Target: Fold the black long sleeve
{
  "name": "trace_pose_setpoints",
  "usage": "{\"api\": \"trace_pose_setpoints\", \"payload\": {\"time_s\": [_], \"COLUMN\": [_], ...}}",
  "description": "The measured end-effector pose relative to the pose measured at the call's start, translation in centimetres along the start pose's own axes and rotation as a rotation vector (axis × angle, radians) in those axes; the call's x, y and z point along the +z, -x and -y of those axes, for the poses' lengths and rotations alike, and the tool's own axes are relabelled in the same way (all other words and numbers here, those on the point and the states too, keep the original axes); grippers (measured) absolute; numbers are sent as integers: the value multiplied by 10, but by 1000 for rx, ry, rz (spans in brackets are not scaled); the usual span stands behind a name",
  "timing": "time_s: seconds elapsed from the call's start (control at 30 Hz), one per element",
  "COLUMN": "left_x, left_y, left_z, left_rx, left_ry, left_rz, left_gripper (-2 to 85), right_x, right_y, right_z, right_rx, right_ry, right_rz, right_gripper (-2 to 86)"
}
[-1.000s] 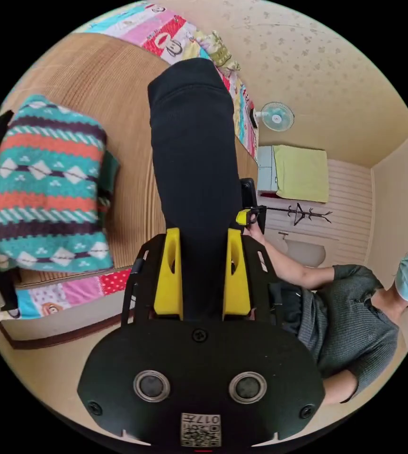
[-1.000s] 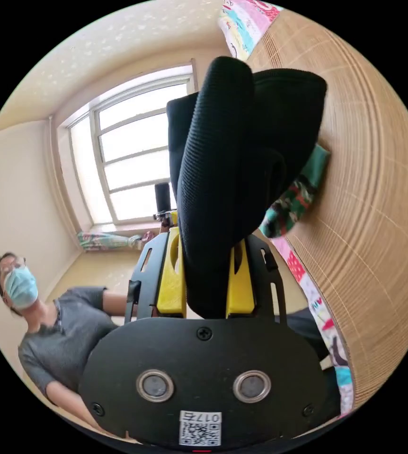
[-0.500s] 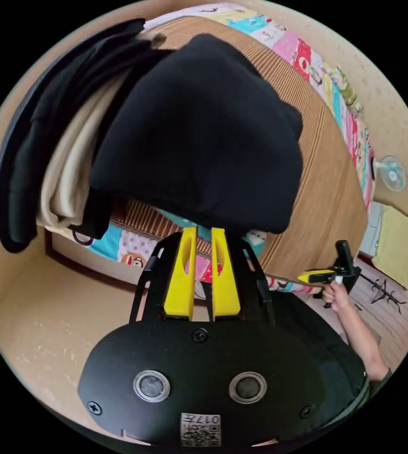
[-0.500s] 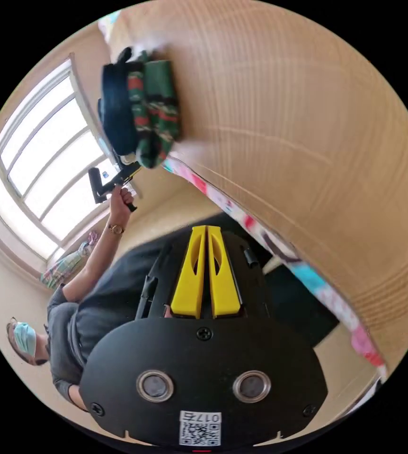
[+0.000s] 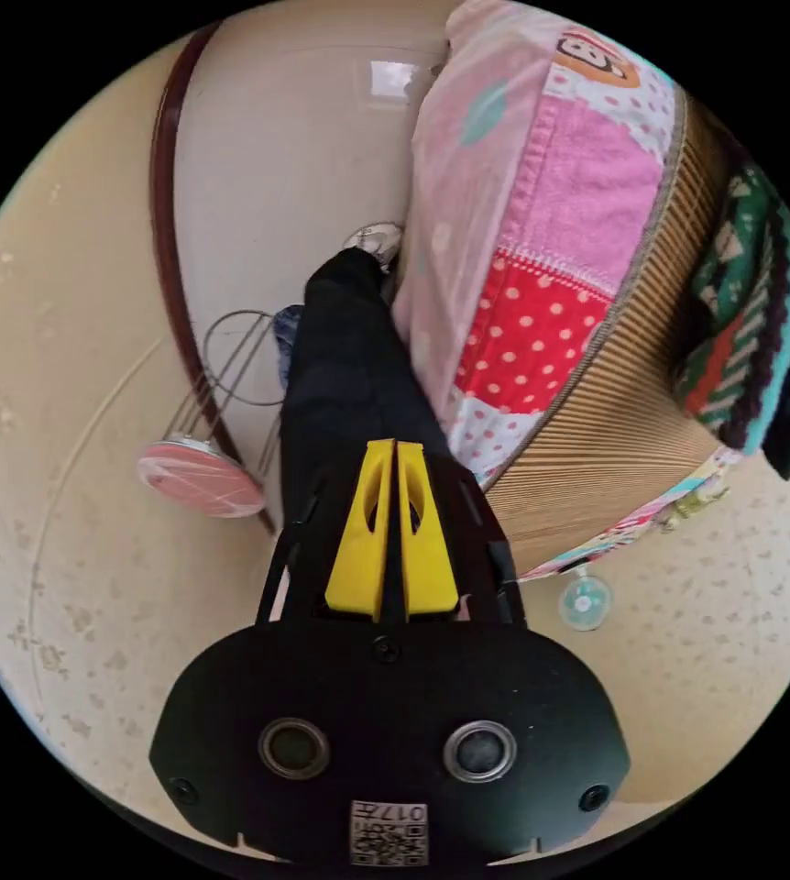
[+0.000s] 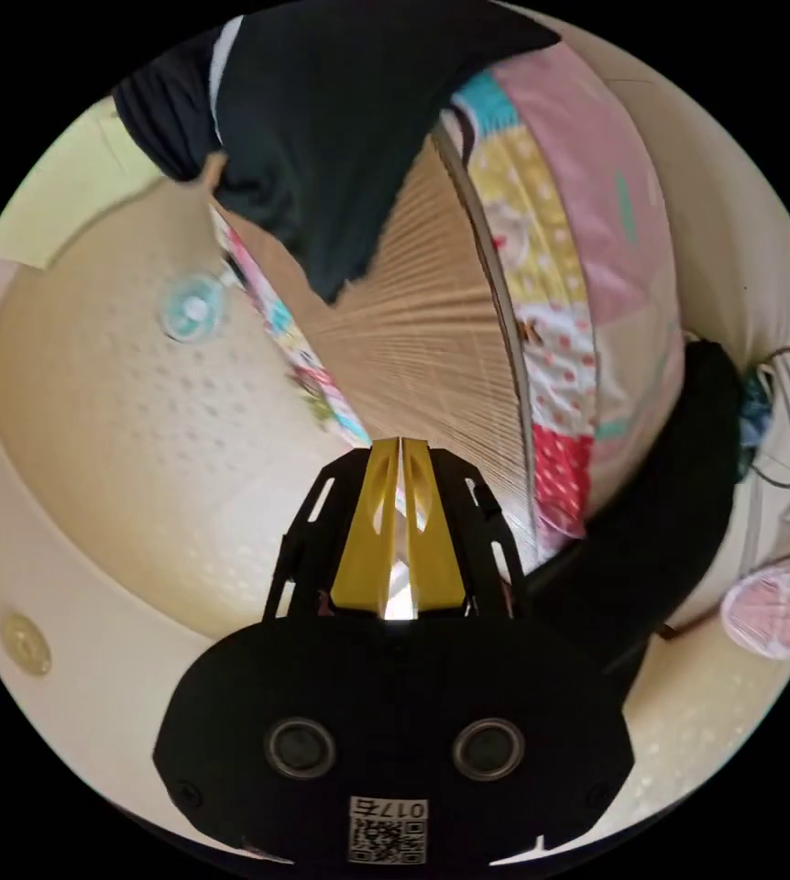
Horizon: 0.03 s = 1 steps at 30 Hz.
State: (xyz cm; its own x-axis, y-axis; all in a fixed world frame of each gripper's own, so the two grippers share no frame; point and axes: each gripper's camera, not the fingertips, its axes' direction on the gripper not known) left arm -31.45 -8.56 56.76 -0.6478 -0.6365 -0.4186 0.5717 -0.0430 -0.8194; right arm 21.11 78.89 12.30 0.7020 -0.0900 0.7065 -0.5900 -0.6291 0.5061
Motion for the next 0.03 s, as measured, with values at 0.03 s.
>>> {"api": "trace_pose_setpoints", "payload": {"time_s": [0.03], "left_x": [9], "left_y": [-10], "left_z": [-8], "left_rx": [31], "left_ry": [0], "left_rz": [-108], "left_gripper": [-10], "right_x": [-17], "right_y": [-2], "right_z": [2], "right_rx": [7], "right_ry": [-75], "right_rz": [98], "right_gripper": [50]}}
